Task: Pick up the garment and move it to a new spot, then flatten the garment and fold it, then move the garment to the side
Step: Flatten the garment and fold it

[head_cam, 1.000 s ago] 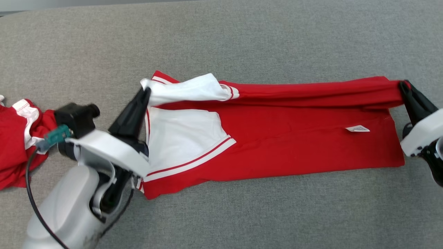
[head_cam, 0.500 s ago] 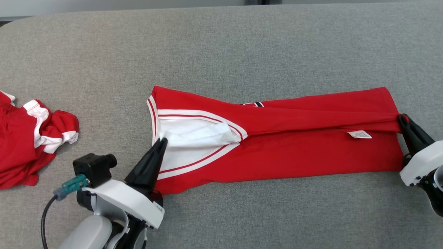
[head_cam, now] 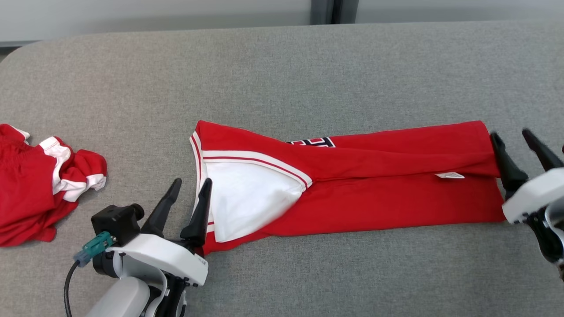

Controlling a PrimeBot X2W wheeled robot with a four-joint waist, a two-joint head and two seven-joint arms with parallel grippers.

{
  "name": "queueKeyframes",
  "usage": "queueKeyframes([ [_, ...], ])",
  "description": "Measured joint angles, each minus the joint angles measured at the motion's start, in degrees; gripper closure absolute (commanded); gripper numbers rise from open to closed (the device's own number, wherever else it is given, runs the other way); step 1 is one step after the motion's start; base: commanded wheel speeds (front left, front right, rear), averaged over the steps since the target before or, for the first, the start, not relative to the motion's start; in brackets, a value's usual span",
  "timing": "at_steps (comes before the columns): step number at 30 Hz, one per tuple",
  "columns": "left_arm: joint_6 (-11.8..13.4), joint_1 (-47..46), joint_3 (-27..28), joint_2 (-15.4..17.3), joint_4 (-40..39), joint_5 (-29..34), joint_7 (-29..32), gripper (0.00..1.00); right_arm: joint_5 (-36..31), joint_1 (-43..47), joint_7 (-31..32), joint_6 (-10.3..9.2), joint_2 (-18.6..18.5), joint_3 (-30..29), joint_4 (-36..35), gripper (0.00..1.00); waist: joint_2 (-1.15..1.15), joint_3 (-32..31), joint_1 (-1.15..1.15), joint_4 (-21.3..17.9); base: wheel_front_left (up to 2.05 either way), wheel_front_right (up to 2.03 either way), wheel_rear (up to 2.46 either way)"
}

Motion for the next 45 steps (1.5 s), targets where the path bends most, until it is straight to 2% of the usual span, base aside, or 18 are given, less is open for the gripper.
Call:
queueKeyframes([
  [3, 1.32, -0.13, 1.75, -0.73, -0.07, 1.15, -2.32, 0.0, -5.86, -0.63, -0.16, 0.0, 2.25, -4.3, -3.34, 0.0, 0.0, -0.95, 0.0, -0.28, 0.0, 0.0, 0.0],
  [8, 3.87, -0.71, 5.34, -1.79, -0.16, 5.7, -4.17, 0.0, -13.65, 2.38, -0.22, 0.0, 8.89, -9.69, -9.29, 0.0, 0.0, -2.54, 0.0, -0.6, 0.0, 0.0, 0.0],
  [15, 4.04, 2.47, 10.31, -5.78, -0.83, 13.72, -4.37, 0.0, -21.04, 7.76, -0.22, 0.0, 16.16, -12.82, -14.51, 0.0, 0.0, -5.61, 0.0, -0.66, 0.0, 0.0, 0.0],
  [19, 2.15, 5.82, 13.41, -8.39, -1.3, 17.57, -4.43, 0.0, -24.3, 11.23, -0.22, 0.0, 18.75, -14.3, -17.26, 0.0, 0.0, -7.86, 0.0, -0.76, 0.0, 0.0, 0.0],
  [23, -1.21, 9.48, 16.16, -10.44, -3.15, 22.08, -4.43, 0.0, -28.81, 14.92, -0.22, 0.0, 20.49, -15.82, -19.61, 0.0, 0.0, -10.11, 0.0, -0.97, 0.0, 0.0, 0.0],
  [30, -4.67, 16.33, 21.87, -14.17, -5.46, 30.58, -4.43, 0.0, -31.06, 22.88, -0.22, 0.0, 23.29, -18.81, -22.91, 0.0, 0.0, -13.52, 0.0, -1.02, 0.0, 0.0, 0.0],
  [38, -6.24, 20.4, 25.86, -16.51, -5.25, 35.35, -4.43, 0.0, -30.3, 28.26, -0.22, 0.0, 23.99, -20.48, -24.84, 0.0, 0.0, -15.77, 0.0, -0.75, 0.0, 0.0, 0.0],
  [45, -6.77, 22.42, 27.53, -16.94, -4.74, 36.69, -4.43, 0.0, -29.2, 30.03, -0.22, 0.0, 24.01, -20.84, -25.06, 0.0, 0.0, -17.0, 0.0, -0.93, 0.0, 0.0, 0.0],
])
